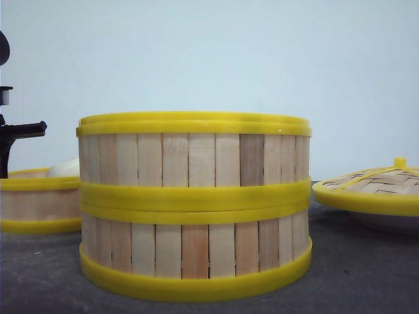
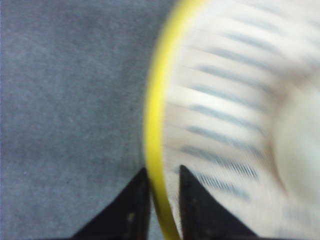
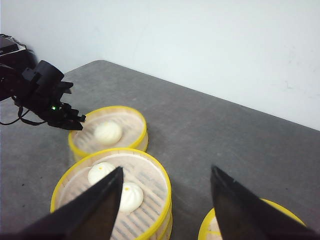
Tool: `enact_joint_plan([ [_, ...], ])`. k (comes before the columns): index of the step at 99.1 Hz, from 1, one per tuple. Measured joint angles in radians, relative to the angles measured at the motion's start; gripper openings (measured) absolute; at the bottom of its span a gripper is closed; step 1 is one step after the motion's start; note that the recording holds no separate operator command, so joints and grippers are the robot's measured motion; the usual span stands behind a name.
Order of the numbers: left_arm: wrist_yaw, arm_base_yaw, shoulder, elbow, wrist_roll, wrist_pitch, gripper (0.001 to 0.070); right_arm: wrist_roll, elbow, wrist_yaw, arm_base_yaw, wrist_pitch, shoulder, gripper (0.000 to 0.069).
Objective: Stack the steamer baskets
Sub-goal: 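Move the left gripper down to grasp the rim of another basket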
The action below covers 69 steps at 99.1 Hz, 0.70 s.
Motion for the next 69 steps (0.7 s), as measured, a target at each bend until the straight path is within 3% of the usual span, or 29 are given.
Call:
enact_joint_plan([
  [40,-0.006,0.005,0.000,0.026,0.001,-0.050,0.0028,0.000,0.000,0.015,0.000,0.000,0.000,0.0335],
  [69,-0.008,0.031,0.000,0.253,0.040,-0.222,0.0025,0.000,0.000,0.019,0.000,-0.003,0.000,0.0335],
])
